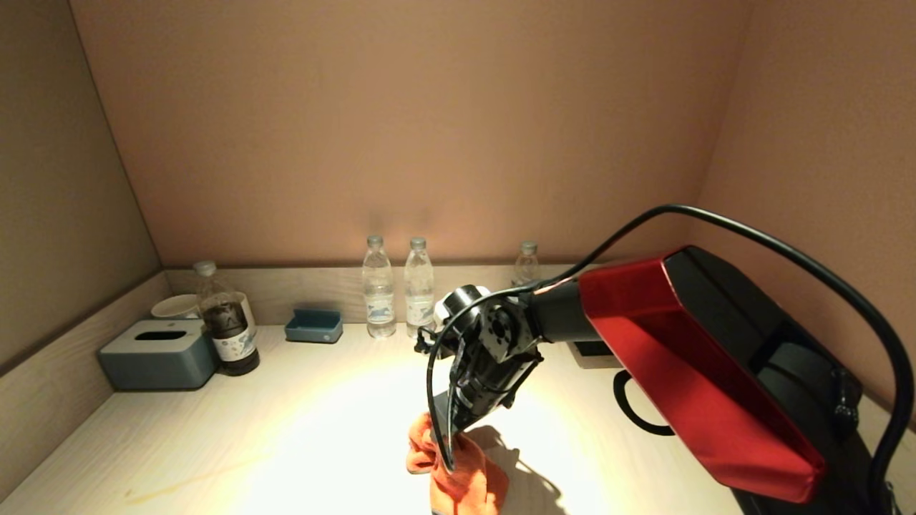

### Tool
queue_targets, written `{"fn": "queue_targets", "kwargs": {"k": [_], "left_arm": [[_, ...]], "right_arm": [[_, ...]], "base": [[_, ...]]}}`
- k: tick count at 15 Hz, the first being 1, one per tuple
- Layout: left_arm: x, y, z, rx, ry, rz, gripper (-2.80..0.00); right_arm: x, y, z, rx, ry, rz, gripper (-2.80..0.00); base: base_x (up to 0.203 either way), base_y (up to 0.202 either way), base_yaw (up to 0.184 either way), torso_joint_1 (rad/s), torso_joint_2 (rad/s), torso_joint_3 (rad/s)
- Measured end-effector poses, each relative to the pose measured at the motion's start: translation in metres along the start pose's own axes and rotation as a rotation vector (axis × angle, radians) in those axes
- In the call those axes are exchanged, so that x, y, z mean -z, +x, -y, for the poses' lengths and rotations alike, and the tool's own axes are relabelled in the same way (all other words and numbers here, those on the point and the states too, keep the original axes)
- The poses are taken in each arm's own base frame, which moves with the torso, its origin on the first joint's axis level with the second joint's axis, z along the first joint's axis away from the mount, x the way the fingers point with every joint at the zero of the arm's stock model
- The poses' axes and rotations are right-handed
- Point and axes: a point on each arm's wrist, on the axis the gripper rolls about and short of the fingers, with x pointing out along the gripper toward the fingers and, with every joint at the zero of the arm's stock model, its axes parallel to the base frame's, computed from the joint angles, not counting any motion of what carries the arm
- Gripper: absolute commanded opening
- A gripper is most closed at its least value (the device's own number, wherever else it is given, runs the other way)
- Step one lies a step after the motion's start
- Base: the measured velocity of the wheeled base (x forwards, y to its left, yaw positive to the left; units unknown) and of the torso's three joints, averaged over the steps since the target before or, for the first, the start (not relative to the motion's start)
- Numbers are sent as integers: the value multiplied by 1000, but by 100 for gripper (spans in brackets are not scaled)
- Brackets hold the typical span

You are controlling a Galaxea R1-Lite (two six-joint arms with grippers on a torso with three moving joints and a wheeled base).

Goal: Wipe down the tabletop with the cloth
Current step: Place the tablecloth, then pick up the tablecloth

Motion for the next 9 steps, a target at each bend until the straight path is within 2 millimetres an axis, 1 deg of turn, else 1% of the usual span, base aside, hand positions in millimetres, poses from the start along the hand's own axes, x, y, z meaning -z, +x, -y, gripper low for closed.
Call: {"fn": "queue_targets", "kwargs": {"k": [2,4,7,9], "left_arm": [[0,0,0,0,0,0,-280],[0,0,0,0,0,0,-280],[0,0,0,1,0,0,-280],[0,0,0,0,0,0,-280]], "right_arm": [[-1,-7,0,6,-1,2,0],[1,-19,3,13,11,-1,0],[1,-48,17,34,45,42,0],[2,-84,37,64,82,120,0]], "base": [[0,0,0,0,0,0],[0,0,0,0,0,0],[0,0,0,0,0,0],[0,0,0,0,0,0]]}}
